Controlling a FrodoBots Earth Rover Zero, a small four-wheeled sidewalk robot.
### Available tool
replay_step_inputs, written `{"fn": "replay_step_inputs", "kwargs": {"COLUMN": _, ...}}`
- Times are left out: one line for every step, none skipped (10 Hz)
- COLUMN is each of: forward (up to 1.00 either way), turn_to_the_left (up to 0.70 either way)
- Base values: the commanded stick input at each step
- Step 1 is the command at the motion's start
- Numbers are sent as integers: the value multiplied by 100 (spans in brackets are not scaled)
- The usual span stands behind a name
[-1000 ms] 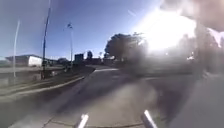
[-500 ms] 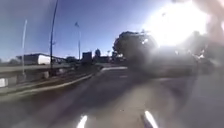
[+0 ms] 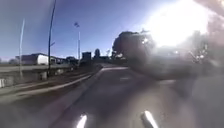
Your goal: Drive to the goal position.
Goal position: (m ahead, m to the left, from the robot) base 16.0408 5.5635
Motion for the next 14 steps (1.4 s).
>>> {"fn": "replay_step_inputs", "kwargs": {"forward": 98, "turn_to_the_left": 0}}
{"fn": "replay_step_inputs", "kwargs": {"forward": 98, "turn_to_the_left": 0}}
{"fn": "replay_step_inputs", "kwargs": {"forward": 98, "turn_to_the_left": 0}}
{"fn": "replay_step_inputs", "kwargs": {"forward": 98, "turn_to_the_left": 0}}
{"fn": "replay_step_inputs", "kwargs": {"forward": 98, "turn_to_the_left": 0}}
{"fn": "replay_step_inputs", "kwargs": {"forward": 98, "turn_to_the_left": 0}}
{"fn": "replay_step_inputs", "kwargs": {"forward": 98, "turn_to_the_left": 0}}
{"fn": "replay_step_inputs", "kwargs": {"forward": 98, "turn_to_the_left": 0}}
{"fn": "replay_step_inputs", "kwargs": {"forward": 98, "turn_to_the_left": 0}}
{"fn": "replay_step_inputs", "kwargs": {"forward": 98, "turn_to_the_left": 0}}
{"fn": "replay_step_inputs", "kwargs": {"forward": 98, "turn_to_the_left": 0}}
{"fn": "replay_step_inputs", "kwargs": {"forward": 98, "turn_to_the_left": 0}}
{"fn": "replay_step_inputs", "kwargs": {"forward": 98, "turn_to_the_left": 0}}
{"fn": "replay_step_inputs", "kwargs": {"forward": 98, "turn_to_the_left": 0}}
